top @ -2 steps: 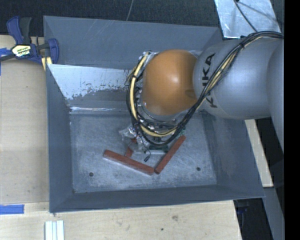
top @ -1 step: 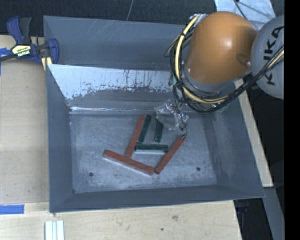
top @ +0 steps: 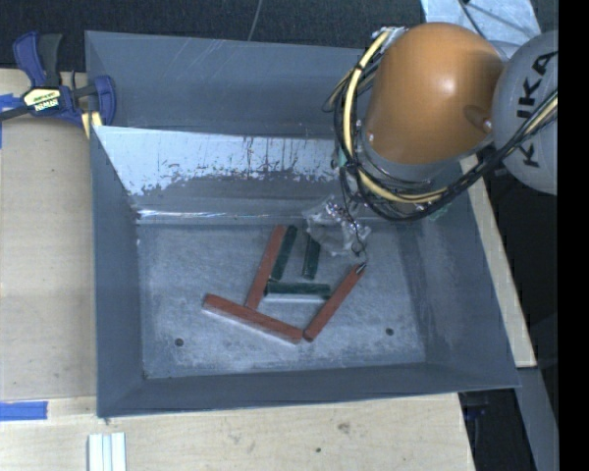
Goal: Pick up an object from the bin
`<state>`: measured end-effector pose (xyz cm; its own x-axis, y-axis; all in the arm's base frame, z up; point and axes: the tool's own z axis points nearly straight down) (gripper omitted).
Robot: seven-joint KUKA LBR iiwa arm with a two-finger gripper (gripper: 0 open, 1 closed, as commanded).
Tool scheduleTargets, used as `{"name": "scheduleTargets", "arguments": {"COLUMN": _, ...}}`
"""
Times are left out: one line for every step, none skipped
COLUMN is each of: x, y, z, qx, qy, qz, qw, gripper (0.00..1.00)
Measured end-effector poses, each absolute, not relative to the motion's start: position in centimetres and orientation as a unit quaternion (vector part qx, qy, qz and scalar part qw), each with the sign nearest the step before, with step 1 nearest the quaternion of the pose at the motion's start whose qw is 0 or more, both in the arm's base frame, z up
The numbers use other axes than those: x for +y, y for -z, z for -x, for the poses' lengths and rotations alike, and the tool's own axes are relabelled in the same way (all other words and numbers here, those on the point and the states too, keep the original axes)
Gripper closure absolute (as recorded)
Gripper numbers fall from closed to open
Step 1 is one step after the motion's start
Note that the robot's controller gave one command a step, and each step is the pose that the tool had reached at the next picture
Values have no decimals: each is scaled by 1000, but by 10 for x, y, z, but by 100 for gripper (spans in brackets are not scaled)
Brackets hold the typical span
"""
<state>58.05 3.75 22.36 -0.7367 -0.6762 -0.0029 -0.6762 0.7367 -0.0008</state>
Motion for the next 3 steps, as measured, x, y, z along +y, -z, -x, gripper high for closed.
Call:
{"name": "scheduleTargets", "arguments": {"x": -13, "y": -158, "z": -519, "qx": 935, "qy": 0, "qz": 353, "qw": 1, "gripper": 0}}
{"name": "scheduleTargets", "arguments": {"x": -13, "y": -158, "z": -519, "qx": 936, "qy": 0, "qz": 353, "qw": 1, "gripper": 0}}
{"name": "scheduleTargets", "arguments": {"x": -2, "y": -113, "z": -545, "qx": 939, "qy": 2, "qz": 343, "qw": 5, "gripper": 0}}
